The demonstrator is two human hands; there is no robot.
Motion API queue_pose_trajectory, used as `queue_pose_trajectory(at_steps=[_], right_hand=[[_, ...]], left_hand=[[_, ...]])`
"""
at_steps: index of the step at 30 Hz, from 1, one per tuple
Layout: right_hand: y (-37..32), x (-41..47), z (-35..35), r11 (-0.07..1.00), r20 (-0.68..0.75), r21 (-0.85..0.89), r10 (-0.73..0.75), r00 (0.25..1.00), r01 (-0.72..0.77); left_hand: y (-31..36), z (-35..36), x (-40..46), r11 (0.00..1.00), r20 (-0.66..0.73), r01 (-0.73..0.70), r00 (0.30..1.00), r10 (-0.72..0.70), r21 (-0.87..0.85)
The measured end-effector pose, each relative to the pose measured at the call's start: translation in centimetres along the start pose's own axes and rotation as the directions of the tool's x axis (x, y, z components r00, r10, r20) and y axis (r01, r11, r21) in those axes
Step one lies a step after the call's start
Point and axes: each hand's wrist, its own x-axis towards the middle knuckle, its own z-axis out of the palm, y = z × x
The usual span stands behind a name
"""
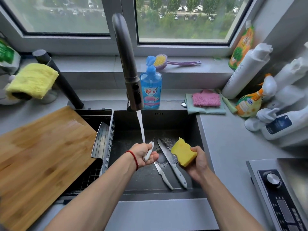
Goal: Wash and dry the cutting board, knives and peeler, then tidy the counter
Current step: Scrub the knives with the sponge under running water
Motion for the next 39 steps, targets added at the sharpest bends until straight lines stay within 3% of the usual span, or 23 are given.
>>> queue_pose_trajectory(at_steps=[5,9,19,29,33,39], right_hand=[[0.1,0.2,0.0,0.998,0.008,-0.065,0.0,1.0,0.001],[0.0,0.5,0.3,0.993,-0.007,-0.115,-0.005,1.0,0.004],[-0.3,0.2,1.4,0.98,-0.014,-0.2,-0.015,1.0,0.012],[0.1,0.0,0.5,0.987,-0.037,-0.16,-0.003,0.999,-0.003],[0.7,-0.1,0.5,0.986,-0.043,-0.166,-0.005,0.999,-0.002],[1.5,0.0,1.3,0.981,-0.054,-0.192,0.016,0.998,-0.026]], left_hand=[[-1.9,-3.1,-2.0,0.94,-0.082,-0.17,0.976,0.202,0.295],[-2.4,-5.3,-4.4,0.645,-0.092,-0.223,0.904,0.417,0.731],[0.4,-2.8,-5.3,0.265,0.053,-0.22,0.852,0.52,0.939],[2.4,-0.5,-3.2,0.182,0.101,-0.314,0.705,0.702,0.932],[2.4,-2.5,-4.1,0.225,0.104,-0.37,0.691,0.715,0.901],[2.2,-7.3,-6.8,0.161,0.211,-0.441,0.68,0.702,0.883]])
